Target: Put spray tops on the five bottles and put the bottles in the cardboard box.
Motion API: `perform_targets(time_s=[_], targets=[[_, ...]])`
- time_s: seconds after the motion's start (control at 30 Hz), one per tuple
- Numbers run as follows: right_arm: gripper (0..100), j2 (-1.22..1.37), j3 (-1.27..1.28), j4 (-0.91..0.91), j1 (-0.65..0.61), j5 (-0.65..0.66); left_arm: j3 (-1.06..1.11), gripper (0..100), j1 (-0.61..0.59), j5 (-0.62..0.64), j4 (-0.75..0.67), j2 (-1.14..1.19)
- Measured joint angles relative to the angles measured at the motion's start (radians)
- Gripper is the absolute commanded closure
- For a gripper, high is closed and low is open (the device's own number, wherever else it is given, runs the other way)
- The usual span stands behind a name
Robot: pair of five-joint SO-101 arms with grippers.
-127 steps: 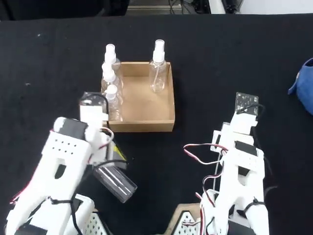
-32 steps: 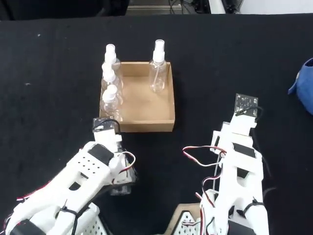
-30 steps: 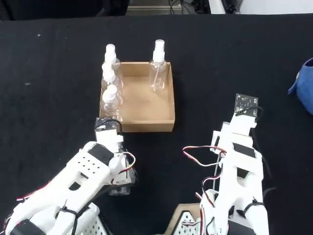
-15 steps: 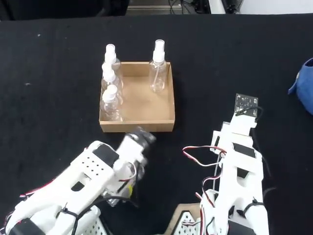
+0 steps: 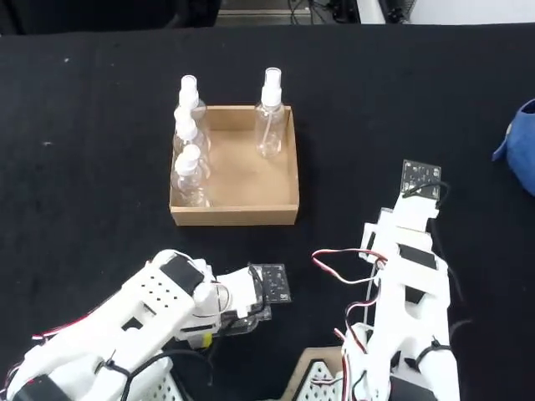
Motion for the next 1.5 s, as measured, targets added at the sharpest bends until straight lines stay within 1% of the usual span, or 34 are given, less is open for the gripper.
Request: perform_targets(time_s=[0.07,0.13,0.2,0.33,0.47,0.57,0.6,0.63,0.7,0.77,0.8,0.93,1.5], targets=[[97.7,0.0,0.0,0.0,0.0,0.0,0.0,83,0.0,0.002,0.0,0.0],[97.7,0.0,0.0,0.0,0.0,0.0,0.003,82,-0.014,0.032,-0.002,0.0],[97.7,0.0,0.0,0.0,0.0,0.0,0.008,83,-0.043,0.064,-0.002,0.014],[97.7,0.0,0.0,0.0,0.0,0.0,0.009,85,-0.101,0.074,0.006,0.014],[97.7,0.0,0.0,0.0,0.0,0.0,-0.031,85,-0.101,0.074,0.115,0.014],[97.7,0.0,0.0,0.0,0.0,0.0,-0.048,85,-0.109,0.074,0.138,0.014],[97.7,0.0,0.0,0.0,0.0,0.0,-0.048,86,-0.109,0.074,0.138,0.014],[97.7,0.0,0.0,0.0,0.0,0.0,-0.048,89,-0.109,0.074,0.137,0.014],[97.7,0.0,0.0,0.0,0.0,0.0,-0.054,98,-0.107,0.074,0.115,0.014],[97.7,0.0,0.0,0.0,0.0,0.0,-0.061,96,-0.104,0.077,0.092,0.014],[97.7,0.0,0.0,0.0,0.0,0.0,-0.063,97,-0.1,0.078,0.084,0.014],[97.7,0.0,0.0,0.0,0.0,0.0,-0.063,97,-0.083,0.109,0.06,0.014],[98.2,0.0,0.0,0.002,0.0,-0.002,-0.066,97,-0.081,0.118,0.072,0.014]])
